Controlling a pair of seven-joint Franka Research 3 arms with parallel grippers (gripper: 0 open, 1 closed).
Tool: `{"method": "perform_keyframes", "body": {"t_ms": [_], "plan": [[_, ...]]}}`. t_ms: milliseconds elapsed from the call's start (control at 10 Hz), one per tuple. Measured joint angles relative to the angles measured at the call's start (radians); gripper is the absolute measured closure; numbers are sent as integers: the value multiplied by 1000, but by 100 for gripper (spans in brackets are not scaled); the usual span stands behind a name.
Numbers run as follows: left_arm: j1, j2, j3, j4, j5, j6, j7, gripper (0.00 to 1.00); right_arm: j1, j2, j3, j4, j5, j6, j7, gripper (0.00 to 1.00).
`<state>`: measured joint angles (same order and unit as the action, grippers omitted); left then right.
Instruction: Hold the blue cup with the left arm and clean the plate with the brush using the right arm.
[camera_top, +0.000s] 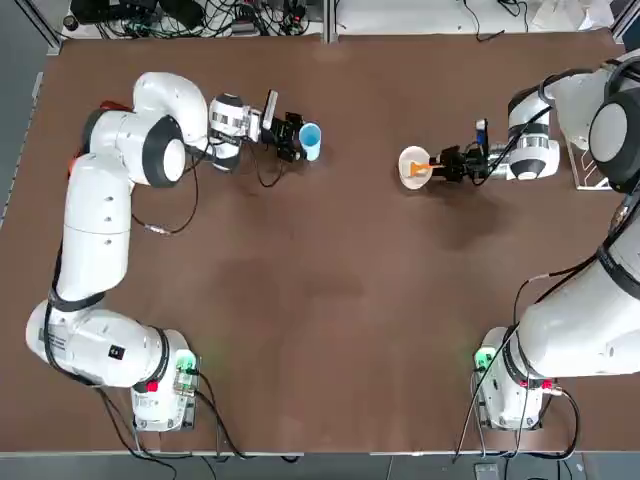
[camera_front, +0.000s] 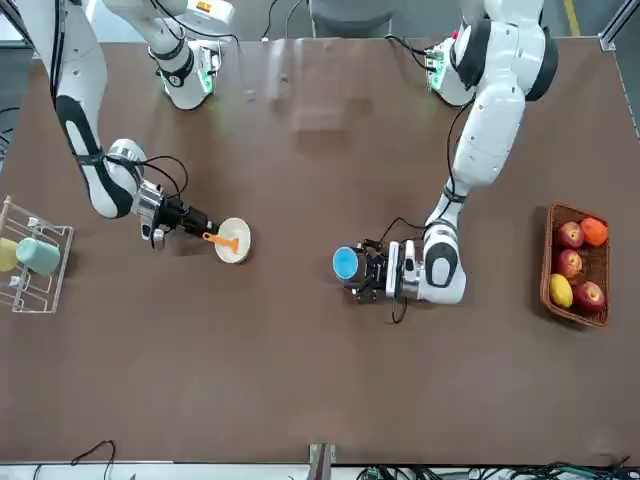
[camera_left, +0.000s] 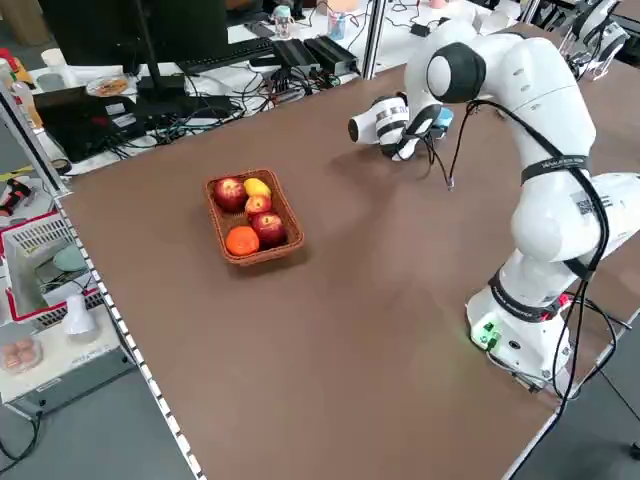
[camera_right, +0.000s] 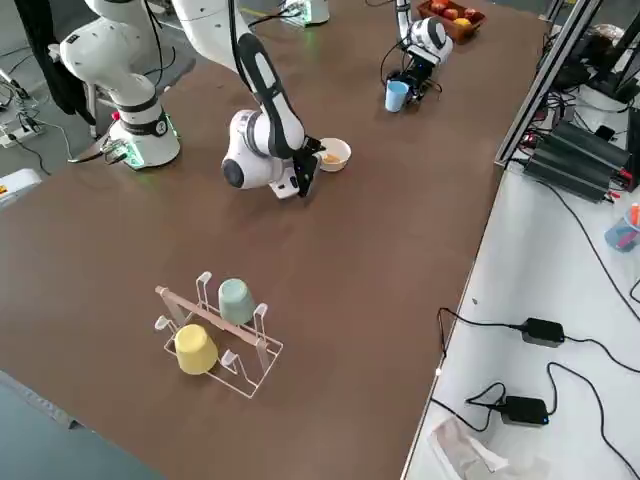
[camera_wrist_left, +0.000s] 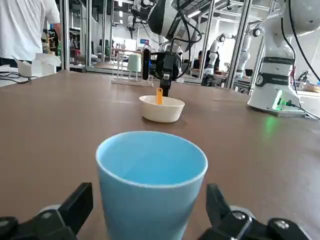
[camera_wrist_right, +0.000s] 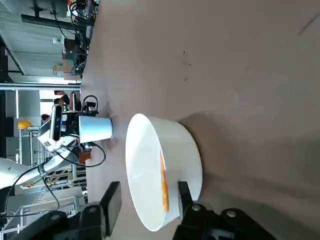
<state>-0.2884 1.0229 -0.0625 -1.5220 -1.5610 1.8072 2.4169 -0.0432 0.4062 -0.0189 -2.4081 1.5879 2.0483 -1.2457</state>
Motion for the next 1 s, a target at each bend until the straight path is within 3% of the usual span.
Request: {"method": "perform_keyframes", "body": {"t_ms": [600, 800, 1000], "plan": [[-28, 6, 4, 0, -24, 7, 0, 1, -1, 0, -6, 13, 1, 0, -1, 52], [-28, 6, 4, 0, -24, 7, 14, 7, -1, 0, -7, 15, 1, 1, -13, 54], [-27, 6, 5, 1, -26, 8, 34, 19, -4, 0, -9, 15, 1, 2, -33, 54]]}}
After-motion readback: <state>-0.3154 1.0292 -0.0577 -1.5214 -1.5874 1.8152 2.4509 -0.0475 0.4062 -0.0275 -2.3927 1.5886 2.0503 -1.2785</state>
